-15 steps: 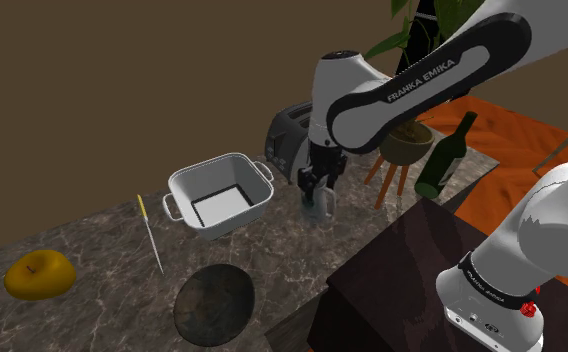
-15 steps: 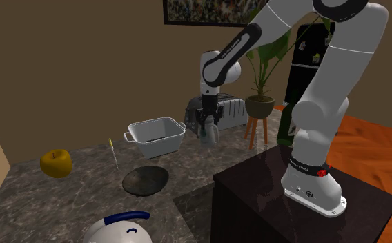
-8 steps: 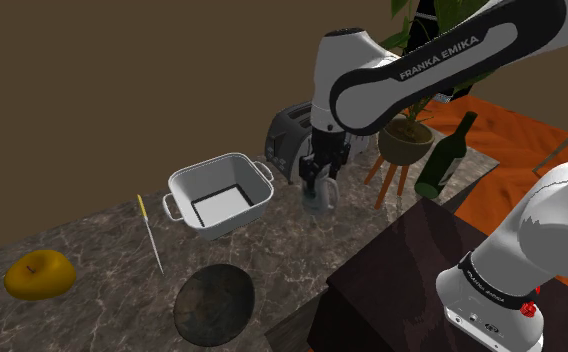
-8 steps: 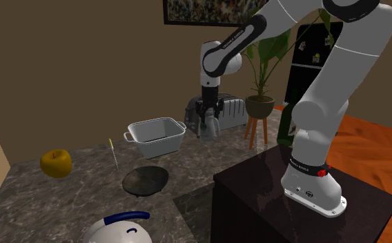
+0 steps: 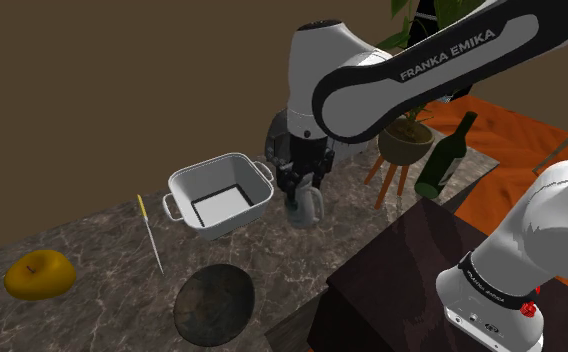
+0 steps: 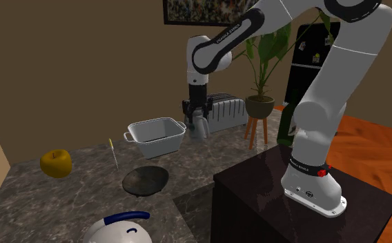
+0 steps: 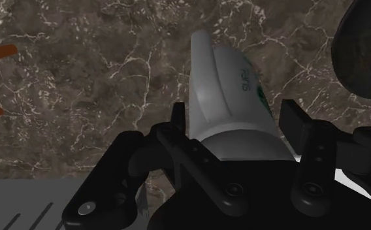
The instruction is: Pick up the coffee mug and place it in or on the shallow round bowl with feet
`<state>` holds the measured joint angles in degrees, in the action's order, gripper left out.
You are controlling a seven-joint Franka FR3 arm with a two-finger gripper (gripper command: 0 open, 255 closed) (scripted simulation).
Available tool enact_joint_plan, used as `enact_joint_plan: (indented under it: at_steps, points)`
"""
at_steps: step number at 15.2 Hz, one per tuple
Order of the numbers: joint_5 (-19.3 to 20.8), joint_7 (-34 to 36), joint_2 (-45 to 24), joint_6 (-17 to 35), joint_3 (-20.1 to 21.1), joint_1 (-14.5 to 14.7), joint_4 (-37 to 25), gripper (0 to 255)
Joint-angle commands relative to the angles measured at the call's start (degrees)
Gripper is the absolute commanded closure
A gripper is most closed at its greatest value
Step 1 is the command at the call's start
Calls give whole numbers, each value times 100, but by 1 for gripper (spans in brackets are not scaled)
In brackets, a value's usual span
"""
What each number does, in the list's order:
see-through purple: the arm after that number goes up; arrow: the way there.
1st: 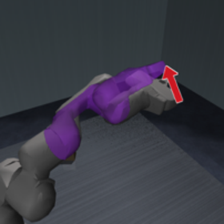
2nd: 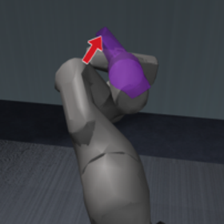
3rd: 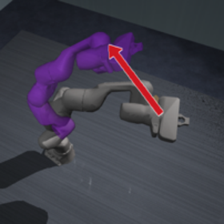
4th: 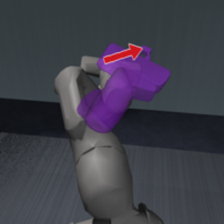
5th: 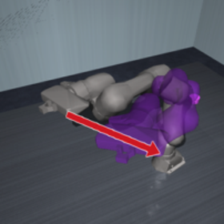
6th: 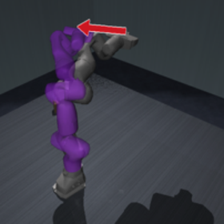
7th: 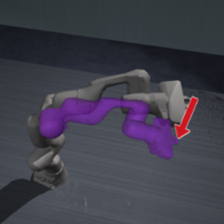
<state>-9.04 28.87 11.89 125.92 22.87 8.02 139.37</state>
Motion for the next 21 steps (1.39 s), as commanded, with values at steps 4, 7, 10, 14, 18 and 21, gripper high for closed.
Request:
enact_joint_plan:
  at_steps: [4,7,10,14,18,21]
  points:
    - [175,848,-551,-60,460,229,-645,255]
    - [355,1367,-906,-140,700,380,-1078,255]
    - [600,1899,-1316,-245,902,558,-1566,255]
    - [1005,2606,-1940,-443,1096,866,-2311,255]
    - [1451,3267,-2633,-726,1189,1283,-3179,255]
    - [1673,3553,-3002,-822,1183,1526,-3587,255]
